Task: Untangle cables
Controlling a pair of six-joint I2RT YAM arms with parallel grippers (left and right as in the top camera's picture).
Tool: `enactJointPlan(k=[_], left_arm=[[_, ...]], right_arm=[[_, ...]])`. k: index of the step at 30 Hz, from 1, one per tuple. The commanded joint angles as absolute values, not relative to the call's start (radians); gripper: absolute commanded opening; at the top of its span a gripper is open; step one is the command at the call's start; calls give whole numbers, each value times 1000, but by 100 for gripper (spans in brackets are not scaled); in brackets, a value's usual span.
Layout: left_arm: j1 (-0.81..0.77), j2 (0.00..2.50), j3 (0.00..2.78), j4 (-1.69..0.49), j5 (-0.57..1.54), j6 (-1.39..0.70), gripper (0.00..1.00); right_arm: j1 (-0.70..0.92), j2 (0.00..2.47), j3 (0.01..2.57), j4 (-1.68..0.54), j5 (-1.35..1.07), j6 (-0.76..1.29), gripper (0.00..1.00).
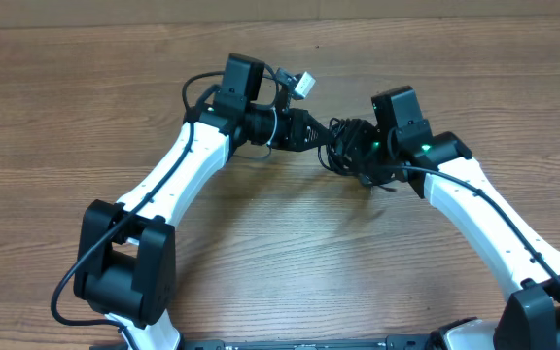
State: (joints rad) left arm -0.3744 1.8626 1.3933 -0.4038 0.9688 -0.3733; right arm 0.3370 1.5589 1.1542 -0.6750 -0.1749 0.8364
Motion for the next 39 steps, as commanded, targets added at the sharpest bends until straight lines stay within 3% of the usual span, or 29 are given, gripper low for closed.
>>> enactJointPlan(k=[1,7,11,17,22,26,30,31,33,39], left_arm=[[-368,1837,1409,-395,817,-479,4],[-367,1837,1409,-393,765,-548,4],[-358,1837,1409,-397,733,-742,4],[-333,1837,1409,-481,623,-1299,5],[-332,1837,1409,-585,625,-1881,4],[-331,1837,1409,-558,665,-2053,4],[-321,1837,1409,-521,683,-2085,4],[-300,1837,1409,-494,708,-2085,5],[-300,1837,1409,-482,710,-2085,4],[-299,1837,1409,-429,742,-2085,4]], right_arm=[[324,1524,1212,-715,-136,833,72],[324,1393,1316,-765,-127,780,100],[308,1316,1317,-817,-78,783,100],[258,1272,1315,-960,-106,804,100],[275,1288,1296,-1034,-226,809,100],[281,1314,1235,-1041,-225,1054,100],[281,1350,1162,-1034,-258,1244,100],[281,1404,1034,-848,-445,1464,100],[281,1427,1005,-810,-475,1591,100],[281,1527,934,-581,-517,1772,100]])
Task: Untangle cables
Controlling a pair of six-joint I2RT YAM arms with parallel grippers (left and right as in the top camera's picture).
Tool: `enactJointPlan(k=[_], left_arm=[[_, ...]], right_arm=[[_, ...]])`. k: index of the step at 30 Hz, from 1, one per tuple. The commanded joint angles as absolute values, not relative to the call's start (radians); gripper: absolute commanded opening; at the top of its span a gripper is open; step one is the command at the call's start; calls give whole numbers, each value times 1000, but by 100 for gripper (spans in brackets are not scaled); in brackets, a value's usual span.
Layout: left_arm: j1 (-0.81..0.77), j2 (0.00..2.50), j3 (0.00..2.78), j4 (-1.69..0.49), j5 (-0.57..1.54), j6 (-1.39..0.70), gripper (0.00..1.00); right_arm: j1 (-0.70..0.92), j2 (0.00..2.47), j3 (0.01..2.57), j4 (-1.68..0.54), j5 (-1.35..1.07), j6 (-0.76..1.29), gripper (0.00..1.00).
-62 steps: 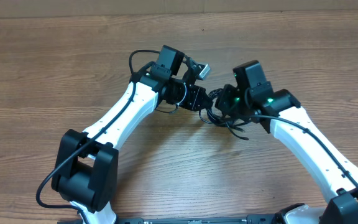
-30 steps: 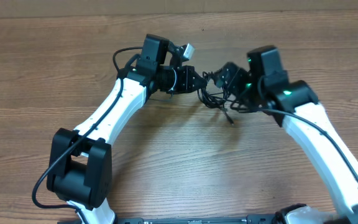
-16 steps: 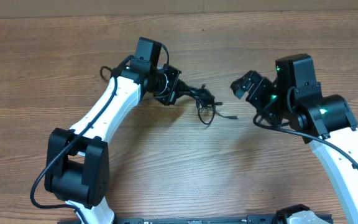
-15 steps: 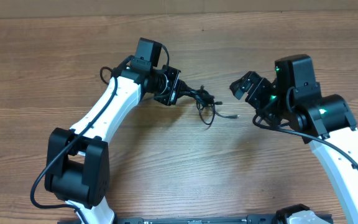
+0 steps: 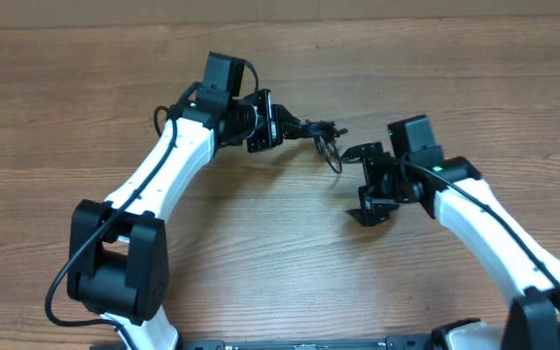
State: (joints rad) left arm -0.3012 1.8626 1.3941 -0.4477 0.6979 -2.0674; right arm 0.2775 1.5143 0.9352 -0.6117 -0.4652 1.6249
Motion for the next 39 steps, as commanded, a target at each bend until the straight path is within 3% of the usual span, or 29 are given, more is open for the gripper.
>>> enactJointPlan(k=[1,4,12,20,22,26,28,34,39], left_arm=[[-299,1837,1409,-424,748,-2085,4],[-302,1837,1409,-425,764,-2084,4],[-303,1837,1409,-395,867,-2085,4],[-326,1837,1409,-377,911,-2085,4],[-328,1837,1409,-376,944,-2085,4],[-328,1837,1409,-375,973,-2085,4],[-323,1837,1409,-352,1023,-2085,4],[-279,1837,1409,-307,1205,-2084,4],[-236,1837,1409,-256,1226,-2063,4]], right_arm=[[281,1557,934,-522,-515,1812,100],[281,1597,934,-363,-527,1837,100],[320,1631,934,-221,-538,2022,96],[384,1646,934,-101,-373,2162,94],[384,1646,934,-58,-331,2162,90],[387,1646,934,-33,-257,2157,68],[387,1646,934,-95,-186,2048,54],[347,1646,934,-371,-22,1726,37],[234,1642,935,-442,-27,1479,37]])
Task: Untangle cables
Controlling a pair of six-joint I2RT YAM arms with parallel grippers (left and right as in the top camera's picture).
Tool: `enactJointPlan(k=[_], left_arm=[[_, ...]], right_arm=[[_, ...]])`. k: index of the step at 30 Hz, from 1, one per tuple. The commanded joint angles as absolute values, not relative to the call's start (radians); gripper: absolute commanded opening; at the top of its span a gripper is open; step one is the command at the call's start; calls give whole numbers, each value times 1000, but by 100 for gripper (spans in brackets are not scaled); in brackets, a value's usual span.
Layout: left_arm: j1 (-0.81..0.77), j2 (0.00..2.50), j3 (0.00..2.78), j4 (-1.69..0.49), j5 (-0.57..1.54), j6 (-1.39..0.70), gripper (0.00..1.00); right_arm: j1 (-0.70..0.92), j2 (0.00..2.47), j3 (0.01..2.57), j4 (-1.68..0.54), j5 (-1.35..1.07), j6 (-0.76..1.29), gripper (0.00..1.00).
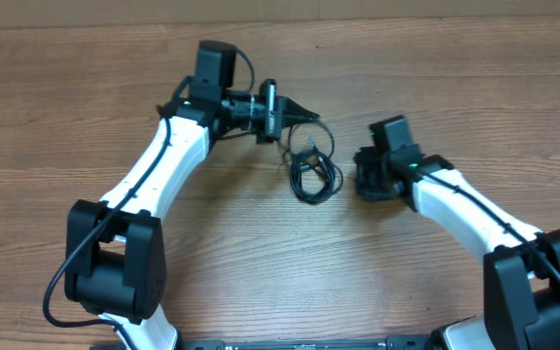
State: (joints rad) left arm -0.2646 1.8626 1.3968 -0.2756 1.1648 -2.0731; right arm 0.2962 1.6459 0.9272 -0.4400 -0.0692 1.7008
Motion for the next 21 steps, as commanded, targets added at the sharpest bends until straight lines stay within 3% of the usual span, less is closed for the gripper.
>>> enactJointPlan(k=[1,8,14,21], left_arm=[[-233,1837,1409,-253,1223,-2061,4],[-190,1837,1409,-254,1088,-1963,4],[-191,1837,1409,-315,917,-1894,4],[-191,1837,1409,-426,714,-1917,4]], right_arm=[[217,1641,937,-446,-27,1430,37],[5,1633,938,-493,-37,1119,38],[-104,1633,938,-493,-154,970,38],[-142,1633,938,-563,-250,860,56]])
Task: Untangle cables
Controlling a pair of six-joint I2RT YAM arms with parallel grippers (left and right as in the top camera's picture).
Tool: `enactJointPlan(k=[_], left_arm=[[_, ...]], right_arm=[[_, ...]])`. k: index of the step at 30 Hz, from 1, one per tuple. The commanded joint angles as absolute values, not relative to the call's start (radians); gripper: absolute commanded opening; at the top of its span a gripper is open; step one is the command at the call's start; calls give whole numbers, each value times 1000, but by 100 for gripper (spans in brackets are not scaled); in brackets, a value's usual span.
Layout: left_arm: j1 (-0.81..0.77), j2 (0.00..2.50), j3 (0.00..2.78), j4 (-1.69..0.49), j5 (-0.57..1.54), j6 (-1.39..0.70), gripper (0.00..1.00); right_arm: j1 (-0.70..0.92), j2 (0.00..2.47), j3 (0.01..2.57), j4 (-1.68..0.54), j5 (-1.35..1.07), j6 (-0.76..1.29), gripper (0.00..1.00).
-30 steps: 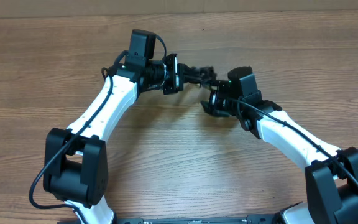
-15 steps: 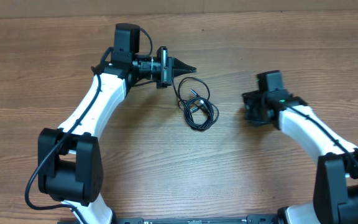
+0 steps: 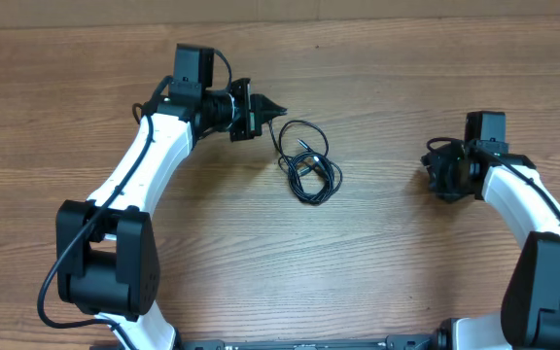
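Note:
A thin black cable lies on the wooden table in loose overlapping loops, with a small plug near the middle of the loops. My left gripper points right, its tip just above and left of the cable's upper loop. Its fingers look drawn to a point, and whether they touch the cable cannot be made out. My right gripper is far off to the right of the cable, facing left, with nothing visible in it. Its jaws are too dark to read.
The wooden table runs to a back edge along the top of the overhead view. Both white arms reach in from the near edge, the left arm curving up the left side and the right arm along the right side.
My right gripper has moved well to the right, away from the cable. The left gripper has drawn back to the left. The cable stays in about the same spot, its loops lying a little flatter.
At first both grippers met at a bunched black cable at the table's middle back. Then they stood apart, the cable hanging from the left gripper. Later the cable lay looped on the table with the right gripper beside it. Now both grippers stand farther from it.

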State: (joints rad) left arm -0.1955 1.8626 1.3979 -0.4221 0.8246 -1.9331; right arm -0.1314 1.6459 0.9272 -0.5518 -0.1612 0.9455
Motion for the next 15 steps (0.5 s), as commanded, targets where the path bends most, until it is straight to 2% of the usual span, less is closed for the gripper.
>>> enactJointPlan(k=[1,4,6,8,10,13,15], left_arm=[[-191,1837,1409,-426,714,-1923,4],[-191,1837,1409,-426,713,-1927,5],[-191,1837,1409,-426,707,-1848,10],[-192,1837,1409,-428,672,-1651,26],[-199,1837,1409,-448,642,-1357,43],[-226,1838,1409,-506,602,-988,74],[-258,1838,1409,-610,528,-874,78]], right_arm=[[-142,1633,938,-563,-297,858,57],[-141,1633,938,-546,-530,838,67],[-141,1633,938,-535,-608,795,69],[-141,1633,938,-538,-612,775,72],[-141,1633,938,-546,-612,775,74],[-141,1633,938,-553,-613,776,75],[-141,1633,938,-558,-614,776,75]])
